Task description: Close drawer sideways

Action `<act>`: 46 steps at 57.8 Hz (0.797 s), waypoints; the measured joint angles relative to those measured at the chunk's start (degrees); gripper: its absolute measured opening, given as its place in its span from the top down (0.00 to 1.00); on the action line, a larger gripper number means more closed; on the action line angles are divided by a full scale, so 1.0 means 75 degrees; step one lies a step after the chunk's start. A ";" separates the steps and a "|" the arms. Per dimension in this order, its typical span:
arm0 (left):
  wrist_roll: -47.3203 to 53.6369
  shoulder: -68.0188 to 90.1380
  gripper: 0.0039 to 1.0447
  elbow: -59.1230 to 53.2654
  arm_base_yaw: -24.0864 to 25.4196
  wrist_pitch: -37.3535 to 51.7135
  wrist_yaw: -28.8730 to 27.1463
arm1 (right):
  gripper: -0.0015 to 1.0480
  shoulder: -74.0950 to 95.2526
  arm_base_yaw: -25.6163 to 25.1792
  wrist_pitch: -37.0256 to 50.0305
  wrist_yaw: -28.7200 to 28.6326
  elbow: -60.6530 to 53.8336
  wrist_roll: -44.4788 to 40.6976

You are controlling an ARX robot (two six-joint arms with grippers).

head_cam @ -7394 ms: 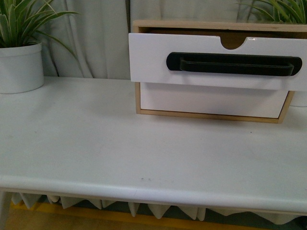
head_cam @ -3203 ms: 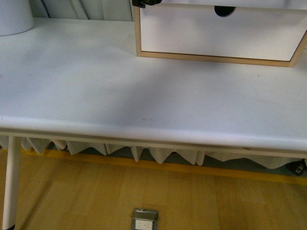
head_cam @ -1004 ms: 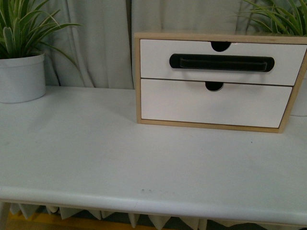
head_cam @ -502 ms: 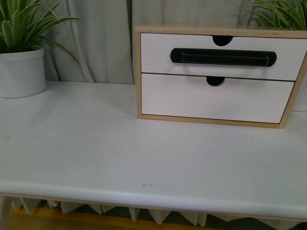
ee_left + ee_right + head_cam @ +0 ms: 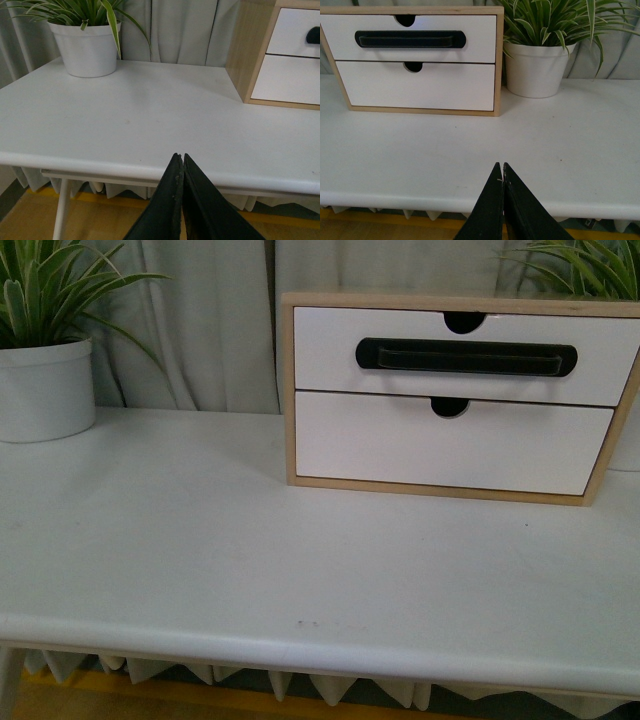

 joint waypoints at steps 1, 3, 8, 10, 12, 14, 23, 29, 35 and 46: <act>0.0003 0.0000 0.96 0.0000 0.0000 0.0000 0.0000 | 0.99 0.0000 0.0000 0.0000 0.0000 0.0000 0.0000; 0.0000 0.0000 0.96 0.0000 0.0000 0.0000 0.0000 | 0.99 0.0000 0.0003 0.0000 0.0000 0.0000 -0.0003; -0.0003 0.0000 0.87 0.0000 0.0000 0.0000 0.0003 | 0.90 0.0000 0.0000 0.0000 0.0003 0.0000 -0.0003; -0.0006 0.0000 0.82 0.0000 0.0000 0.0000 0.0003 | 0.83 0.0000 0.0000 0.0000 0.0003 0.0000 -0.0003; -0.0006 0.0000 0.77 0.0000 0.0000 0.0000 0.0003 | 0.78 0.0000 0.0000 0.0000 0.0000 0.0000 -0.0003; -0.0006 0.0000 0.70 0.0000 0.0000 0.0000 0.0000 | 0.72 0.0000 0.0003 0.0000 0.0000 0.0000 -0.0003; -0.0006 0.0000 0.44 0.0000 0.0000 0.0000 0.0003 | 0.48 0.0000 0.0000 0.0000 0.0003 0.0000 -0.0003; -0.0006 0.0000 0.27 0.0000 0.0000 0.0000 0.0000 | 0.29 0.0000 0.0000 0.0000 0.0000 0.0000 -0.0003; -0.0006 0.0000 0.10 0.0000 0.0000 0.0000 0.0000 | 0.12 0.0000 0.0003 0.0000 0.0003 0.0000 -0.0003; -0.0003 0.0000 0.06 0.0000 0.0000 0.0000 0.0000 | 0.09 0.0000 0.0003 0.0000 0.0003 0.0000 0.0015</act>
